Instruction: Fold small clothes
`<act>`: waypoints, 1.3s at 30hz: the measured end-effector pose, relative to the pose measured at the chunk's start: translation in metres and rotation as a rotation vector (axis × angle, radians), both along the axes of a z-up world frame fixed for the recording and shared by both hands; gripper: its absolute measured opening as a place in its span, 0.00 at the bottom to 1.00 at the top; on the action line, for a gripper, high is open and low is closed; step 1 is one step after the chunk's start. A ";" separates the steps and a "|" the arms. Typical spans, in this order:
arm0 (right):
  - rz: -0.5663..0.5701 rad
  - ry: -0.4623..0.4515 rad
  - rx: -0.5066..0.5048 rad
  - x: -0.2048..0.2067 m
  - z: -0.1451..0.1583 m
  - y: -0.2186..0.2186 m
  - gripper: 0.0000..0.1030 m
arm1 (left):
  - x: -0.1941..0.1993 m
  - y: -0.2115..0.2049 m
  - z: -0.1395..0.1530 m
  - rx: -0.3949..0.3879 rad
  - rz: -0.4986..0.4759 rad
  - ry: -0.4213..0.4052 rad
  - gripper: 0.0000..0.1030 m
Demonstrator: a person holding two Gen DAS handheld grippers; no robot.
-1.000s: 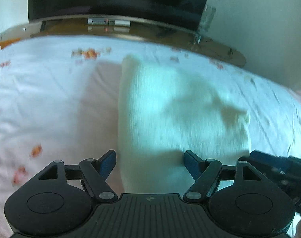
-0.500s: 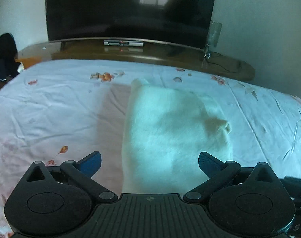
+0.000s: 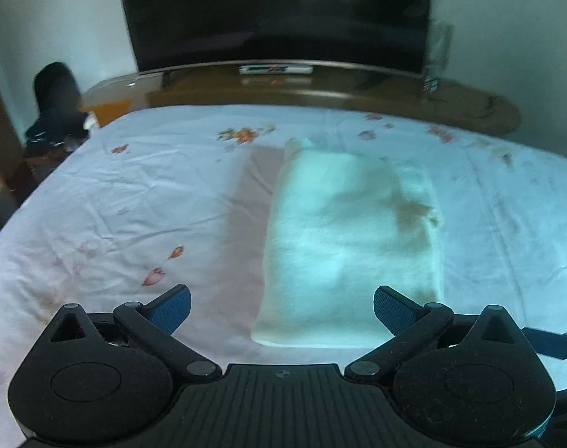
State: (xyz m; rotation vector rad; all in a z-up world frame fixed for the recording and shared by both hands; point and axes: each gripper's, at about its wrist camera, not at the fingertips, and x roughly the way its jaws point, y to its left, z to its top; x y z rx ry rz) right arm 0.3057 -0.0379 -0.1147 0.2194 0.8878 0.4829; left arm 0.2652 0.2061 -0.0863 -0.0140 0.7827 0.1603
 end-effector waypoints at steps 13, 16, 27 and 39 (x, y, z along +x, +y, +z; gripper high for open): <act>-0.046 -0.117 -0.108 -0.099 0.054 0.030 1.00 | -0.094 0.032 0.062 -0.061 -0.074 -0.121 1.00; -0.073 -0.158 -0.122 -0.122 0.074 0.030 1.00 | -0.119 0.032 0.076 -0.028 -0.111 -0.163 1.00; -0.201 -0.301 -0.192 -0.185 0.116 0.022 1.00 | -0.178 0.023 0.088 0.039 -0.150 -0.206 1.00; -0.315 -0.396 -0.256 -0.215 0.129 0.014 1.00 | -0.204 0.015 0.077 0.016 -0.119 -0.172 1.00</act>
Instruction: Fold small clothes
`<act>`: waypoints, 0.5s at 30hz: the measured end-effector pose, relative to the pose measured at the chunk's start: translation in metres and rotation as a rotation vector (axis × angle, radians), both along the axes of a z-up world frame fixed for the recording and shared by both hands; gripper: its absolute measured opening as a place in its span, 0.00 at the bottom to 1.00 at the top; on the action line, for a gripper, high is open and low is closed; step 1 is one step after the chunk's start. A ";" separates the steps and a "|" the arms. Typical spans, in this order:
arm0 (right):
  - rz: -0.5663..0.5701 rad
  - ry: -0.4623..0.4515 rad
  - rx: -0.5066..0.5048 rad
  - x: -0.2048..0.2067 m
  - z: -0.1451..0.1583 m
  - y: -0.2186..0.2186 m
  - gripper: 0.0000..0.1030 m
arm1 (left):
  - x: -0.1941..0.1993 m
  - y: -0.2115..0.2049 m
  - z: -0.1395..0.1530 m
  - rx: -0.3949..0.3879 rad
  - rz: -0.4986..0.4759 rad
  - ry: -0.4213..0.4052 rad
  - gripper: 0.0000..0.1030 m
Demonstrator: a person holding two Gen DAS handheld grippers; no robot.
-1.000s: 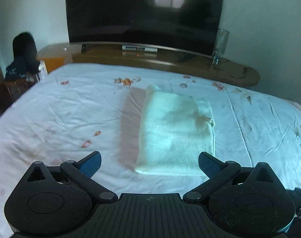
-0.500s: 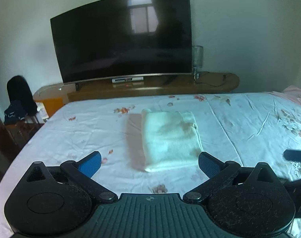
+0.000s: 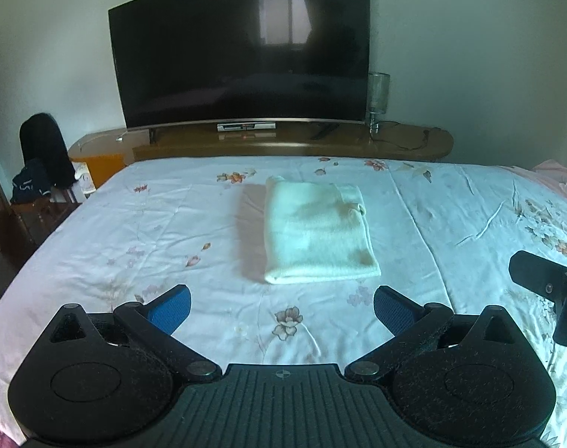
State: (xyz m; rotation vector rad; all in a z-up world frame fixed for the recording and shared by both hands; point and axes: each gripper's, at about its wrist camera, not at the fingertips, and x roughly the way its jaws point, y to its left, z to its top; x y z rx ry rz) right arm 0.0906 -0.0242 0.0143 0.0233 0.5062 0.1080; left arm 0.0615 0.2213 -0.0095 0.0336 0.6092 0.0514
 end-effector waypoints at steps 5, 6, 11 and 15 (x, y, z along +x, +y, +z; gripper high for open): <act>0.014 0.000 -0.001 -0.004 -0.002 0.004 1.00 | -0.006 0.000 -0.002 -0.002 0.016 0.001 1.00; 0.016 0.000 0.000 -0.005 -0.002 0.004 1.00 | -0.005 0.001 -0.002 -0.002 0.016 0.001 1.00; 0.024 -0.001 0.004 -0.007 0.000 0.003 1.00 | -0.009 0.000 -0.003 -0.005 0.019 0.006 1.00; 0.031 0.000 0.009 -0.008 0.000 0.002 1.00 | -0.010 -0.002 -0.002 -0.003 0.020 0.009 1.00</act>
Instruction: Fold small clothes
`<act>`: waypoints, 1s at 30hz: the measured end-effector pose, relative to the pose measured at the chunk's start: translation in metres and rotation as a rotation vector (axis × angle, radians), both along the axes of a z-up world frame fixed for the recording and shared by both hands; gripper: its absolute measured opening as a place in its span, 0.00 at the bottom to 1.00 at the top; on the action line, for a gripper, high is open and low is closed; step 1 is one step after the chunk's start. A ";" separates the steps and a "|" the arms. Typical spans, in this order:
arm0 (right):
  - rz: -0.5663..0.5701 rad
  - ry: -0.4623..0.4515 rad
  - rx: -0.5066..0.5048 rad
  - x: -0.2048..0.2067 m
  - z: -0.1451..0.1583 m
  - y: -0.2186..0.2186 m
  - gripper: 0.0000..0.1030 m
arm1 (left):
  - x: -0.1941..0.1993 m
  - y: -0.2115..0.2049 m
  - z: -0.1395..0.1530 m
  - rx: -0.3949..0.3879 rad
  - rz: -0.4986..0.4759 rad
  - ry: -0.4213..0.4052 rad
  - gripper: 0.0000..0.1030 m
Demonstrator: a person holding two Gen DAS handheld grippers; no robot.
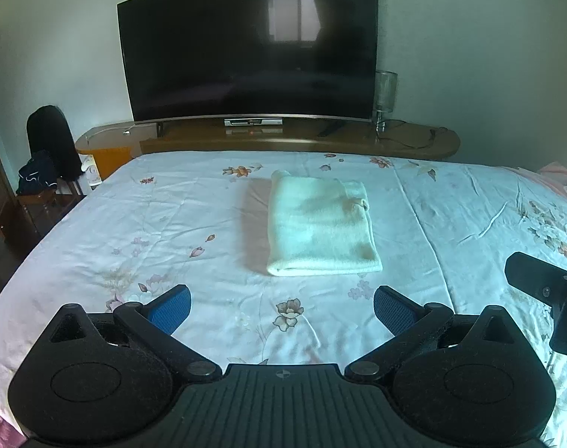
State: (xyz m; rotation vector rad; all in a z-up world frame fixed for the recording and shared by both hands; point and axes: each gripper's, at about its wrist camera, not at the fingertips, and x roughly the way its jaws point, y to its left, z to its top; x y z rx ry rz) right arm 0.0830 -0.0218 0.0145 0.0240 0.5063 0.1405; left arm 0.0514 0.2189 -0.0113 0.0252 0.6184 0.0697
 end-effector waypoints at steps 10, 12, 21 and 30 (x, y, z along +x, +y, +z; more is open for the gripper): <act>0.001 -0.002 0.002 -0.002 0.000 -0.001 1.00 | 0.002 -0.001 0.001 -0.008 -0.003 0.005 1.00; -0.002 -0.003 0.001 -0.002 0.001 -0.001 1.00 | 0.002 -0.001 0.001 -0.008 -0.005 0.006 1.00; -0.015 -0.001 0.001 0.001 0.000 -0.001 1.00 | 0.004 -0.001 0.000 -0.007 0.004 0.009 1.00; -0.033 0.015 -0.015 0.005 -0.005 0.003 1.00 | 0.008 0.008 -0.002 -0.009 0.025 0.009 1.00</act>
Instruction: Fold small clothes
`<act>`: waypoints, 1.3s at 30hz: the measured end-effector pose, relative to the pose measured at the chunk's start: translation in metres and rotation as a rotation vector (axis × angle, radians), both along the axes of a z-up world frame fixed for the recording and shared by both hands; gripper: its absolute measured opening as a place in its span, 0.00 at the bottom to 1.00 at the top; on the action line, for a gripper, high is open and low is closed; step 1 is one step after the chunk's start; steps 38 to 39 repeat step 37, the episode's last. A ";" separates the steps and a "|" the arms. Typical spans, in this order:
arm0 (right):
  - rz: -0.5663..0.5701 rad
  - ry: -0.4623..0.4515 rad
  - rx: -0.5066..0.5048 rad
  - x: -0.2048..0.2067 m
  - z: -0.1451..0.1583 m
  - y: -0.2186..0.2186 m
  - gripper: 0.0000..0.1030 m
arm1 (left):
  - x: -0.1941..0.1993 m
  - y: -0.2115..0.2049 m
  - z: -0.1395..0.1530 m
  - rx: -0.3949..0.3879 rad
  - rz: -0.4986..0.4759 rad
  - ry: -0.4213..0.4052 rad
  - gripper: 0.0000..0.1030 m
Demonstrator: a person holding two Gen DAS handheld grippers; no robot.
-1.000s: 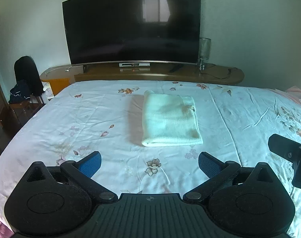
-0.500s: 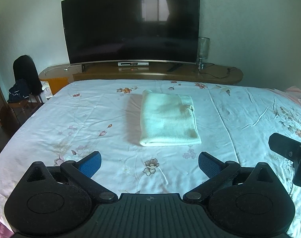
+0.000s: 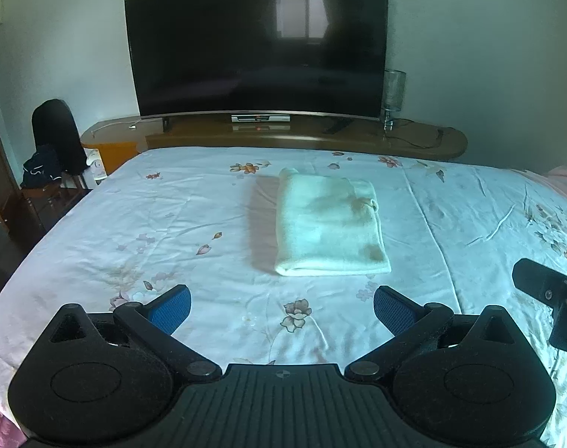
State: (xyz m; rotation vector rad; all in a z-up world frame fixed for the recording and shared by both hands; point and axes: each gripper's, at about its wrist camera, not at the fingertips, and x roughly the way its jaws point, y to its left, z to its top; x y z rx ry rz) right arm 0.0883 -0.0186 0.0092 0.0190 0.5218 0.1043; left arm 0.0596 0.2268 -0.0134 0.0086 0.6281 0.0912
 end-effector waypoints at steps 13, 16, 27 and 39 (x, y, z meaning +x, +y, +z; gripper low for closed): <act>0.005 0.011 0.002 0.002 -0.003 0.004 1.00 | 0.000 0.005 0.000 0.006 0.002 -0.003 1.00; 0.004 0.012 0.003 0.002 -0.003 0.004 1.00 | 0.000 0.005 -0.001 0.005 0.003 -0.003 1.00; 0.007 0.020 0.004 0.003 -0.004 0.008 1.00 | 0.004 0.007 -0.002 0.009 0.006 -0.001 1.00; 0.012 0.034 0.005 0.012 -0.010 0.015 1.00 | 0.019 0.015 -0.008 -0.021 -0.015 -0.005 1.00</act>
